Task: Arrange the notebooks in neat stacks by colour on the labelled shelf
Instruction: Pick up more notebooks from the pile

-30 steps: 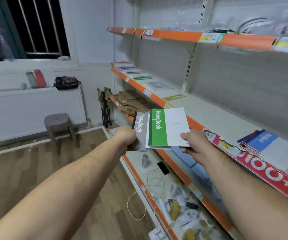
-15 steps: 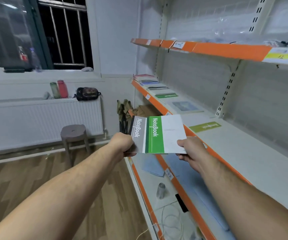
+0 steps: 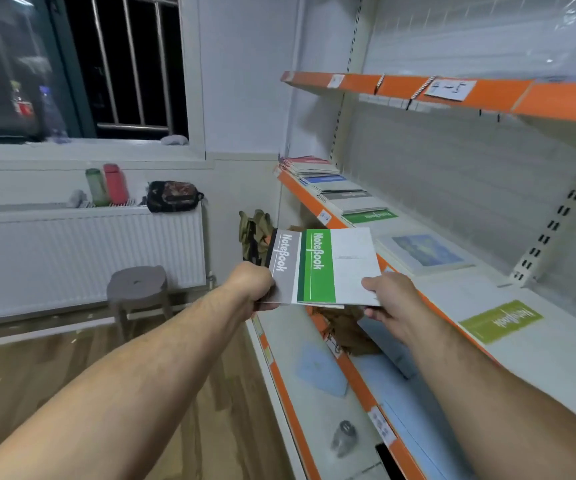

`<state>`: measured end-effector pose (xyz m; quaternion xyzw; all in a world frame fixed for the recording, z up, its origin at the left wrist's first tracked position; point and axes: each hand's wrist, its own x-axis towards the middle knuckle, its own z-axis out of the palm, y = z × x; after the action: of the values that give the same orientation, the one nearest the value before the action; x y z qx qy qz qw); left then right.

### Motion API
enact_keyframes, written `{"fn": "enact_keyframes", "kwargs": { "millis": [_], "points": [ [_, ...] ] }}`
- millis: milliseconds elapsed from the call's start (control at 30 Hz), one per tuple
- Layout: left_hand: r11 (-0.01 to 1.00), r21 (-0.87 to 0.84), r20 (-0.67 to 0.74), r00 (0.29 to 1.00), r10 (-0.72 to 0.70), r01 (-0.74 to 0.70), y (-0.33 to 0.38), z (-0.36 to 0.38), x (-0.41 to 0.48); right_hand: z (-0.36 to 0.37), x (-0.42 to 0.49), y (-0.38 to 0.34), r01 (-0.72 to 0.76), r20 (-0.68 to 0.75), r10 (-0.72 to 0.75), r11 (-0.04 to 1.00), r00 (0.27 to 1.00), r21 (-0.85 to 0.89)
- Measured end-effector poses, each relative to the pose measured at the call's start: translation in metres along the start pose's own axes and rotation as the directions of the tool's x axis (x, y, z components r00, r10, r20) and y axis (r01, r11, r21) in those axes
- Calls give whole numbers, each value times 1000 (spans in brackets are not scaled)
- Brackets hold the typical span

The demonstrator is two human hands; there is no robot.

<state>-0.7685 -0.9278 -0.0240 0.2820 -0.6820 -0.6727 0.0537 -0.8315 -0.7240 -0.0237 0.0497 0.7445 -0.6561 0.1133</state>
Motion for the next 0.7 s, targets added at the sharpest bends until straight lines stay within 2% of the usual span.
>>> {"fn": "enact_keyframes", "kwargs": {
  "millis": [333,700],
  "points": [
    [995,95,105,994,-24,14,56,-43,177,101,122,-38,-63,-136,68,997,988,46],
    [984,166,209,978,25,-61,104,6,306,106,245,-66,-33,-247,52,996,968,77]
  ]
}}
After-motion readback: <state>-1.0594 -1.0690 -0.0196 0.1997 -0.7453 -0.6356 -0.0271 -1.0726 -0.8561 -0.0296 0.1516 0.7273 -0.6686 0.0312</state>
